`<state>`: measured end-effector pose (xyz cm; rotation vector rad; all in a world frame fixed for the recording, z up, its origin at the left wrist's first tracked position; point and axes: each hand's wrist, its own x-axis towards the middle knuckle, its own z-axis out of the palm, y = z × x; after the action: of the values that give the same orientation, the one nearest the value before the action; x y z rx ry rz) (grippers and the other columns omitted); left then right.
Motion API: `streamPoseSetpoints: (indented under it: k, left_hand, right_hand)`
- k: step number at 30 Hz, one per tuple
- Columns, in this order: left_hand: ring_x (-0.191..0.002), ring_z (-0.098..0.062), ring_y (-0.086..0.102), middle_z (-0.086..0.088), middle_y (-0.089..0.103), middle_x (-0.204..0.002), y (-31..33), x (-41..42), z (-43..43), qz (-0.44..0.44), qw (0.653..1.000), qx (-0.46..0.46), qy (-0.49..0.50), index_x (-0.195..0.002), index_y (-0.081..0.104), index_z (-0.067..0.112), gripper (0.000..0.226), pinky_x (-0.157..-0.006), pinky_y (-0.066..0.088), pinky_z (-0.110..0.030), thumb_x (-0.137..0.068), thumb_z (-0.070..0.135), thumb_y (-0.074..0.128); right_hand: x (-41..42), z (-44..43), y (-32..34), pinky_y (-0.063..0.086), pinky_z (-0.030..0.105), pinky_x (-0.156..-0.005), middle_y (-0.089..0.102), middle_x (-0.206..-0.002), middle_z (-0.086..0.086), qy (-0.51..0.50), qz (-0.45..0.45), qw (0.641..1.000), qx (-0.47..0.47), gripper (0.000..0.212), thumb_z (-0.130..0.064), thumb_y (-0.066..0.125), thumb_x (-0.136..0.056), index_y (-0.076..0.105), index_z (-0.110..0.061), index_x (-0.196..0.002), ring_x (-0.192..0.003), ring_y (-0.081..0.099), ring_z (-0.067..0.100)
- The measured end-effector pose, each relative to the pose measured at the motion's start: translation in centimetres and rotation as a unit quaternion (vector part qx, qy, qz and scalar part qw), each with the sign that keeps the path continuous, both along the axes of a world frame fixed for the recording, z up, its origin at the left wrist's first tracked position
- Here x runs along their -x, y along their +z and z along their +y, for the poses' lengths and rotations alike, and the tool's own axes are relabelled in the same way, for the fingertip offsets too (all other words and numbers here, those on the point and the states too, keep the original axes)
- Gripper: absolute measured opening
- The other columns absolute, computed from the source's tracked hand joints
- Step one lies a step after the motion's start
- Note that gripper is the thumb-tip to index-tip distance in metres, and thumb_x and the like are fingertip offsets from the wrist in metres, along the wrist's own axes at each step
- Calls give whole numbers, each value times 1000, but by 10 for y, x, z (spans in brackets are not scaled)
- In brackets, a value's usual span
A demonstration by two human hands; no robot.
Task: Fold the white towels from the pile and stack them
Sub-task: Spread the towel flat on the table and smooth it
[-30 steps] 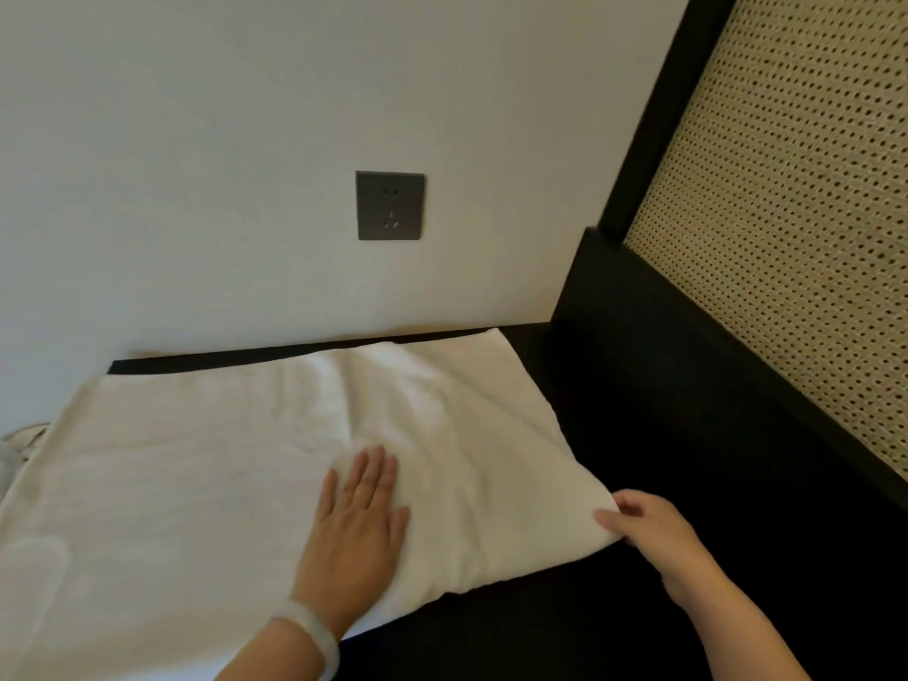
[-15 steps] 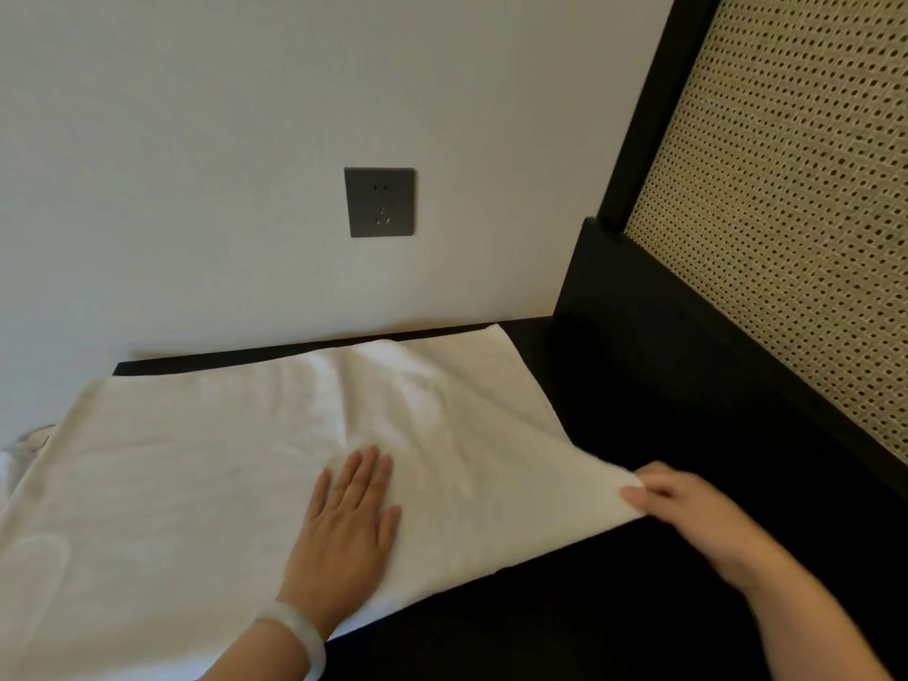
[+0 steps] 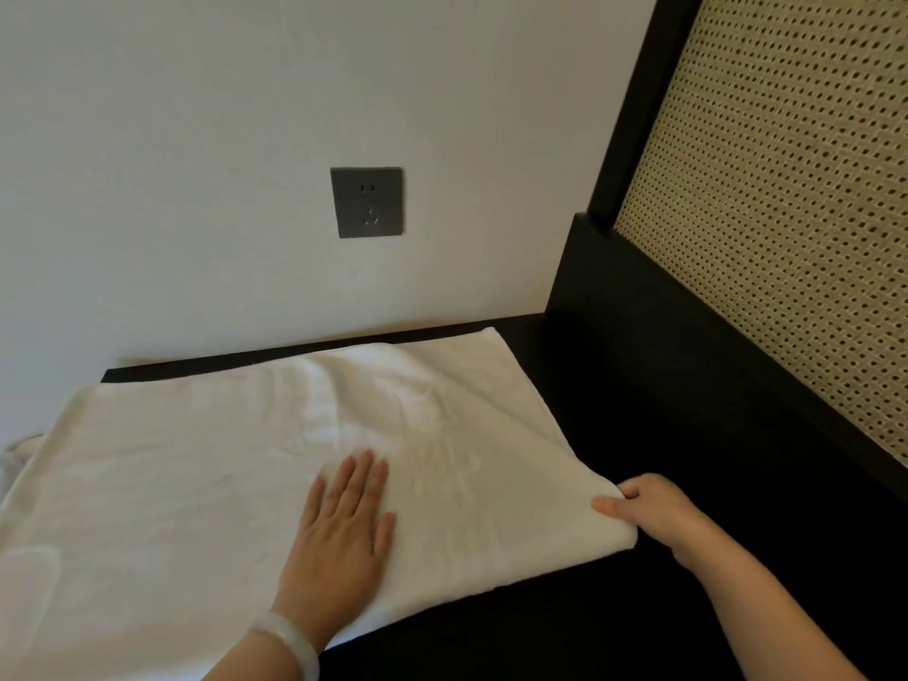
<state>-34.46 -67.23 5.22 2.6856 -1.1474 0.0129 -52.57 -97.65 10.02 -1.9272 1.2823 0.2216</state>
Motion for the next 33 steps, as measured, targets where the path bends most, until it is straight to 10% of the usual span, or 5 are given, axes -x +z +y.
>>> streamPoseSetpoints:
  k: [5, 8, 14, 20, 33]
  left_hand:
    - [-145, -22, 29, -4, 31, -156, 11, 3, 0, 7, 1000, -12, -7, -148, 38, 13, 70, -116, 11, -39, -100, 48, 2]
    - [-147, -10, 18, -7, 46, -148, 17, 4, -2, 25, 1000, 10, -7, -138, 54, 10, 74, -114, 12, -35, -102, 47, 2]
    - [-149, -2, -2, 13, -4, -164, 17, -2, -2, -4, 996, 81, -46, -148, 22, 28, 54, -110, 15, -31, -100, 49, 8]
    - [-149, -3, 1, 13, 0, -164, 13, -10, -2, -13, 997, 62, -48, -142, 33, 24, 55, -109, 17, -29, -99, 50, 10]
    - [-127, -28, 55, -11, 57, -138, 38, -51, -17, -16, 998, -39, 40, -127, 65, 9, 75, -109, 22, -35, -102, 47, 5]
  right_hand:
    - [-17, -3, 2, 48, 27, -64, 64, -88, -1, 9, 41, 997, 71, 18, -36, 68, -89, 64, -18, -85, -82, 61, 14]
    - [-34, -5, 8, 52, 32, -81, 58, -99, -6, 40, 14, 992, 122, 19, -42, 61, -92, 59, -23, -96, -92, 56, 12]
    - [-93, -9, 13, 49, 36, -93, 52, -129, 6, 79, -3, 978, 191, 42, -37, 59, -95, 53, -13, -129, -116, 52, 24]
    - [-128, -36, 8, 44, 26, -59, 59, -79, -1, 125, 59, 984, 114, 25, -33, 72, -86, 56, -17, -77, -70, 59, 15]
    - [-107, -45, -6, 43, 24, -51, 65, -67, -2, 145, 34, 982, 116, 38, -50, 77, -74, 61, -16, -70, -59, 60, 12]
